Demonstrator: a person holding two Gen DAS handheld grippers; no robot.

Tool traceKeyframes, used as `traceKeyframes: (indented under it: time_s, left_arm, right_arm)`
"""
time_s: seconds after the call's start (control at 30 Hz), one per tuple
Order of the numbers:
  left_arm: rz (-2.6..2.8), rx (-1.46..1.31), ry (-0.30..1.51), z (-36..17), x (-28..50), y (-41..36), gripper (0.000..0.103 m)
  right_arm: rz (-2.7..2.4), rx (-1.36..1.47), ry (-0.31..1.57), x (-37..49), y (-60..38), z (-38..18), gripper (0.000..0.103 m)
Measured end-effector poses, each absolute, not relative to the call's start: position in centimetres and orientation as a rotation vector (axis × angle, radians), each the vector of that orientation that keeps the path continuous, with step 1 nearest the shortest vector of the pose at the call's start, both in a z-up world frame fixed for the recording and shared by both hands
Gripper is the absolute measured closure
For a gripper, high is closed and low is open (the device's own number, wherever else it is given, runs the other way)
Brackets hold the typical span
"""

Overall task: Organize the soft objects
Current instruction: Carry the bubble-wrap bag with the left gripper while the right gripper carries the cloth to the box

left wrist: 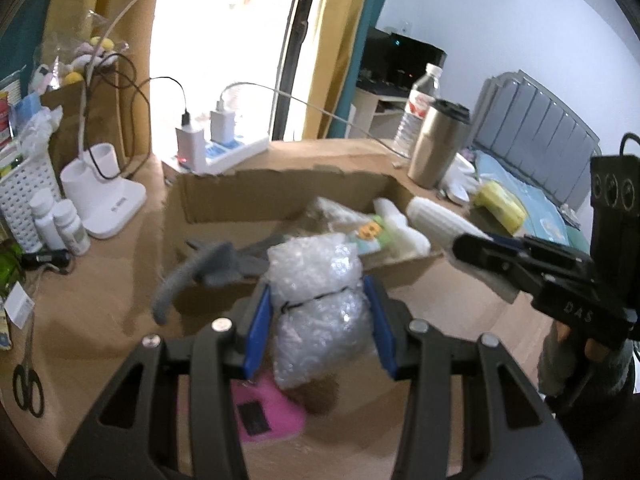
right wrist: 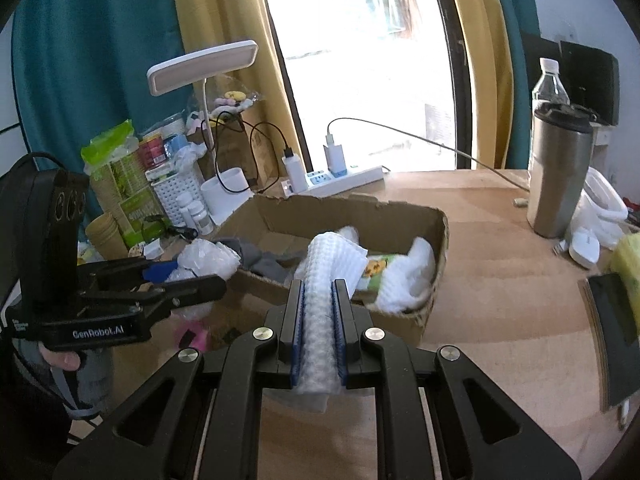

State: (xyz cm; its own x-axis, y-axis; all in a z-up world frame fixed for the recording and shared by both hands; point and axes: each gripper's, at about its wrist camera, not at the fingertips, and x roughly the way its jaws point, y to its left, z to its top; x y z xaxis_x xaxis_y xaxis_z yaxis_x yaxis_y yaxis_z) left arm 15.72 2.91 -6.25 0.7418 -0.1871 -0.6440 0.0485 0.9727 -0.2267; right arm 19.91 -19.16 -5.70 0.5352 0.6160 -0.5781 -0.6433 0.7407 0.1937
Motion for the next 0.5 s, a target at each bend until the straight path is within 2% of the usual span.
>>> traceKeyframes:
  time_s: [0.5]
  left_arm:
    - [-0.049,-0.218,0.693,-5.7,17.9,7.6,0.057]
  right_arm:
    - [0.773,-0.063,0.67,22.2,-16.5,-5.3,0.088]
